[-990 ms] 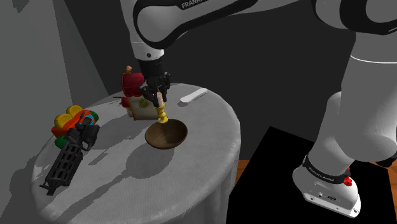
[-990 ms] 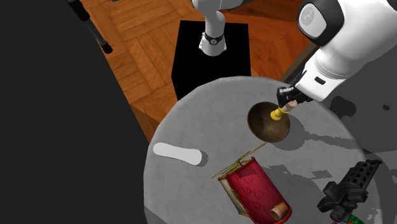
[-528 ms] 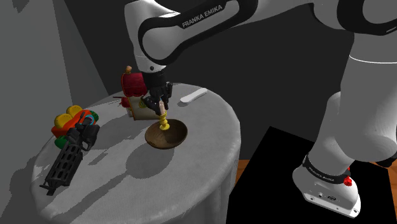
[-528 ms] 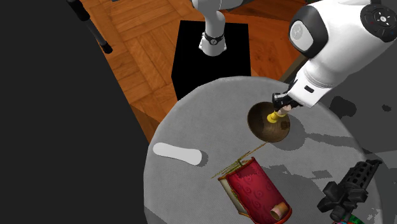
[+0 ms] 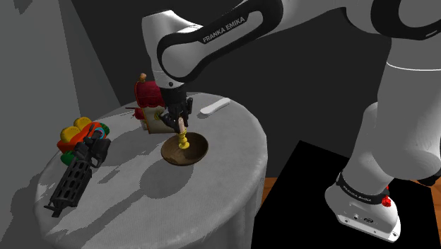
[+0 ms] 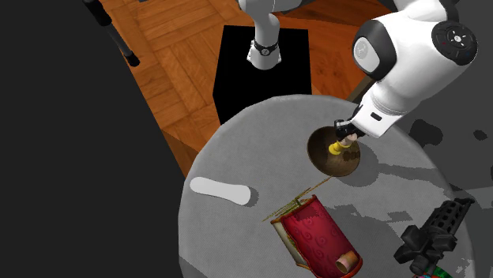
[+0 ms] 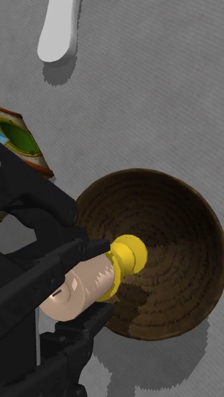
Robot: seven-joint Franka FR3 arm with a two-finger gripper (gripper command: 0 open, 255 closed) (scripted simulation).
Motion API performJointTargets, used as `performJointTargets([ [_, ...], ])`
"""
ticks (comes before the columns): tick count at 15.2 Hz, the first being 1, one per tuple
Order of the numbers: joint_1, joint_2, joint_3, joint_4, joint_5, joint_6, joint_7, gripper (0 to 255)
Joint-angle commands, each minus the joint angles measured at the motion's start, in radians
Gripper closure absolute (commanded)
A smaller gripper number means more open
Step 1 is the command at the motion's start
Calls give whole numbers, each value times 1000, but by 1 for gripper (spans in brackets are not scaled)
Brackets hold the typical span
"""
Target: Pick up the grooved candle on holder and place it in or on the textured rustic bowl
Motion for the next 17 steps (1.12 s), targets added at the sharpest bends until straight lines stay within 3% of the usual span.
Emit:
performJointTargets([
  [1, 0, 0, 0, 0, 0, 1, 0, 255],
  [3, 0, 0, 0, 0, 0, 1, 0, 255],
  [4, 0, 0, 0, 0, 0, 1, 0, 0],
  [9, 0, 0, 0, 0, 0, 1, 0, 0],
  [13, -1, -27, 1, 93, 6, -119, -4, 0],
  [17, -1, -27, 1, 93, 6, -119, -4, 0],
])
